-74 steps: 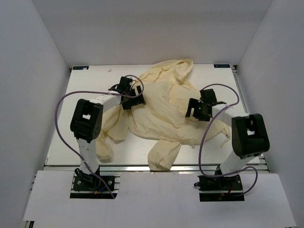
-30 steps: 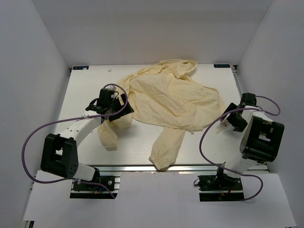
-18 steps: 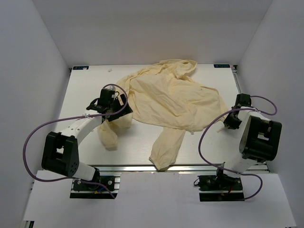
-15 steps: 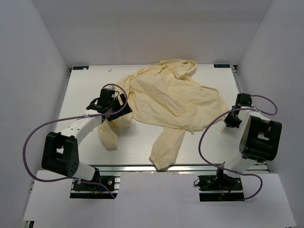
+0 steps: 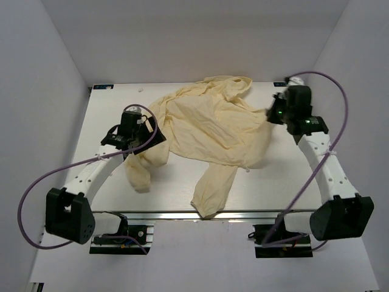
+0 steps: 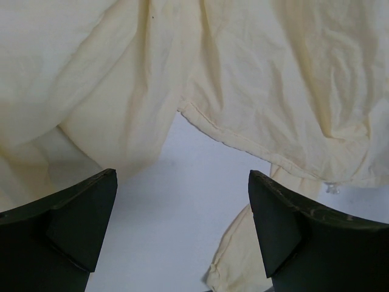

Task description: Zip up the jacket

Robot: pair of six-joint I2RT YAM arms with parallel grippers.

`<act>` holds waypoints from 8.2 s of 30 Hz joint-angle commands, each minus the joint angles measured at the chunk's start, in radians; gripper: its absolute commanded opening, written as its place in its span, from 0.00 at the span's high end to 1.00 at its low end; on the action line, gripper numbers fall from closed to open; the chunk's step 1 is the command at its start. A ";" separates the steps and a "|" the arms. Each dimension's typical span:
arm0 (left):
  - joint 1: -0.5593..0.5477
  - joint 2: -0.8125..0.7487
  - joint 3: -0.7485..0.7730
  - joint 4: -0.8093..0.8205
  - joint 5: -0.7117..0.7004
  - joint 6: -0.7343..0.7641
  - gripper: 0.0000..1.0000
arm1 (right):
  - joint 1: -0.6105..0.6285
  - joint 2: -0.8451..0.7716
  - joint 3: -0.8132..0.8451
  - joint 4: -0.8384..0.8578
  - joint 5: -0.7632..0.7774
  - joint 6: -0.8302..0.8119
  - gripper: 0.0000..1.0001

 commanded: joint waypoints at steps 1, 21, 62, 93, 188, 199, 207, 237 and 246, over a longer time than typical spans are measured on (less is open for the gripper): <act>-0.003 -0.113 0.057 -0.096 -0.069 -0.041 0.02 | 0.220 -0.031 0.074 -0.076 -0.077 -0.026 1.00; -0.001 -0.493 0.137 -0.484 -0.347 -0.169 0.02 | 1.033 0.621 0.353 0.268 -0.240 0.207 0.83; -0.284 0.267 -0.139 0.117 0.023 -0.193 0.02 | 1.078 0.141 -0.421 -0.153 0.342 0.738 0.99; -0.308 0.344 -0.095 -0.107 0.115 0.029 0.02 | -0.114 0.138 0.080 -0.032 0.450 -0.096 0.47; 0.233 0.087 0.285 -0.444 -0.385 -0.060 1.00 | 0.140 -0.292 -0.262 -0.066 0.022 0.030 0.11; 0.485 0.720 1.052 -0.678 -0.453 -0.040 0.02 | 0.139 -0.223 -0.228 -0.072 0.025 0.013 0.11; 0.382 0.414 0.733 -0.518 -0.298 0.051 0.02 | 0.139 -0.246 -0.260 -0.067 -0.029 -0.001 0.11; -0.087 0.480 0.275 -0.369 -0.436 0.025 0.38 | 0.142 -0.212 -0.377 -0.010 -0.055 0.000 0.11; -0.087 0.495 0.341 -0.406 -0.462 0.012 1.00 | 0.142 -0.226 -0.380 -0.013 -0.055 0.002 0.10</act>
